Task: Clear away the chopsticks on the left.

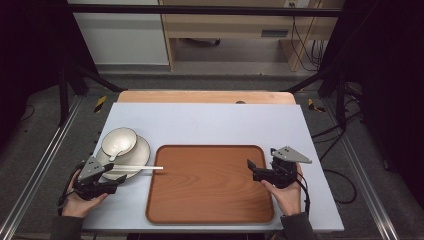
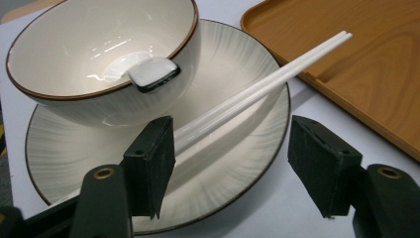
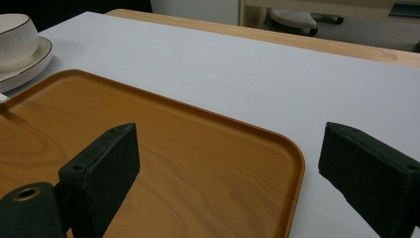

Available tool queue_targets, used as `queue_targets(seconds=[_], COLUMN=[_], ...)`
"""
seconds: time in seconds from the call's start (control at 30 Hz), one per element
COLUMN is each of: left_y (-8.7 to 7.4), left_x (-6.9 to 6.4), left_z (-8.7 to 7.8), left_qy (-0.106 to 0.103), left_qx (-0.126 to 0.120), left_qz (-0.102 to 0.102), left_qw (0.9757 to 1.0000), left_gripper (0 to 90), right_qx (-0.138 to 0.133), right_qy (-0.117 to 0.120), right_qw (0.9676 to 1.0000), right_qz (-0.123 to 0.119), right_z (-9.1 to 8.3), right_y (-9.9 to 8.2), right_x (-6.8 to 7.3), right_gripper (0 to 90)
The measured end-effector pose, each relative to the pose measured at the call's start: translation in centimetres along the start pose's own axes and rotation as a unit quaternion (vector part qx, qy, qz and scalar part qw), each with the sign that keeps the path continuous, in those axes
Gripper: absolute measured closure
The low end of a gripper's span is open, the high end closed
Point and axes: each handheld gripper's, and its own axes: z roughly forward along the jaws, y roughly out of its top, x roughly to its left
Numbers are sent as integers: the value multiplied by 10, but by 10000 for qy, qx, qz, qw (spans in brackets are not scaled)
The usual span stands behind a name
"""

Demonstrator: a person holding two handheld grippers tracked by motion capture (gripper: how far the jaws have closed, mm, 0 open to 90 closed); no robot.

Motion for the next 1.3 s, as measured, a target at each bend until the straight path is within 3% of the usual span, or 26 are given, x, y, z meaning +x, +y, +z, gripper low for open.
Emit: queue_targets(seconds=[0.43, 0.63, 1.03, 1.3], left_y=[-2, -2, 1, 3], left_x=[6, 9, 4, 0], left_z=[8, 10, 11, 13], left_qy=[72, -13, -245, -284], left_qx=[147, 249, 322, 375], left_qz=[54, -64, -77, -90], left_qw=[9999, 9997, 9992, 9989], left_gripper=[418, 495, 662, 760], right_qx=[30, 33, 13, 39], right_qy=[12, 22, 18, 24], right_qw=[10000, 10000, 10000, 10000], right_qz=[-11, -2, 25, 27], right_z=[1, 1, 0, 1], right_y=[-1, -1, -1, -1], right_x=[0, 0, -2, -2], right_gripper=[90, 90, 90, 89])
